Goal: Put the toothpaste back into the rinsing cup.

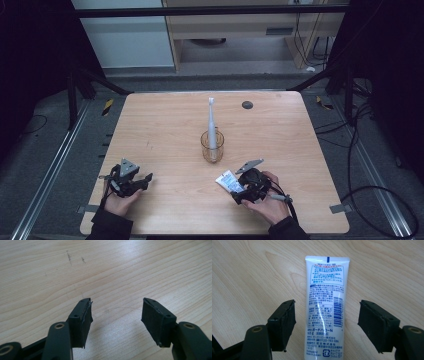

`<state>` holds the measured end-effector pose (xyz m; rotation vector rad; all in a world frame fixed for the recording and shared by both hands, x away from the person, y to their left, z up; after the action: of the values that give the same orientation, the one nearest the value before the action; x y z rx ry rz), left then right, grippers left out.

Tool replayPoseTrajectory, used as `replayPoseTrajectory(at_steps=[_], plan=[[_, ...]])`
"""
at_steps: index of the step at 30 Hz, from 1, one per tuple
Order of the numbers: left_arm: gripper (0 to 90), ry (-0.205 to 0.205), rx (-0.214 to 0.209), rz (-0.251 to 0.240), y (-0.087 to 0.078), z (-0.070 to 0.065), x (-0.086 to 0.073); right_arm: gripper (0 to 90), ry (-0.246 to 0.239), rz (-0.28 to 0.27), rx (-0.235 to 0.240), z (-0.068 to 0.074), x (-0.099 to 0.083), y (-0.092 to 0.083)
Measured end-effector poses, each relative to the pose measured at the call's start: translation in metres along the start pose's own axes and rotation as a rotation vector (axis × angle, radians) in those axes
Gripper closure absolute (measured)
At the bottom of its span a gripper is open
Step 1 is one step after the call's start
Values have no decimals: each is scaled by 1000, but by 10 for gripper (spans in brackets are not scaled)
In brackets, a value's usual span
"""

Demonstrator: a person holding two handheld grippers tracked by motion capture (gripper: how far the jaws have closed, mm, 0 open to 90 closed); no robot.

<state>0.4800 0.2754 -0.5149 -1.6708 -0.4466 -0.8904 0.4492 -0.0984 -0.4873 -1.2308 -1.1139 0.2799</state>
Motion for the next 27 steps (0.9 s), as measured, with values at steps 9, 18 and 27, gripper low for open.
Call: replayPoseTrajectory(at_steps=[9,18,27], plan=[[394,-2,-3,7,1,0,0,312,12,59,14,2,-1,9],[393,-4,-6,10,1,0,0,332,31,94,17,1,-1,15],[392,-4,-7,12,1,0,-1,361,50,130,20,0,-2,19]])
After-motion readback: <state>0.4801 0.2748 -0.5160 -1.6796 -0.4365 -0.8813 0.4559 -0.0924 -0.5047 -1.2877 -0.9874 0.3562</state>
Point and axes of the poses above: each handheld gripper's, and its own axes: y roughly forward along the jaws, x roughly out of its top, z roughly to its left, the point moved 4 cm from there along y, roughly forward along the jaws, and after that the axes turned 12 degrees about -y, right-handed, at the moved point
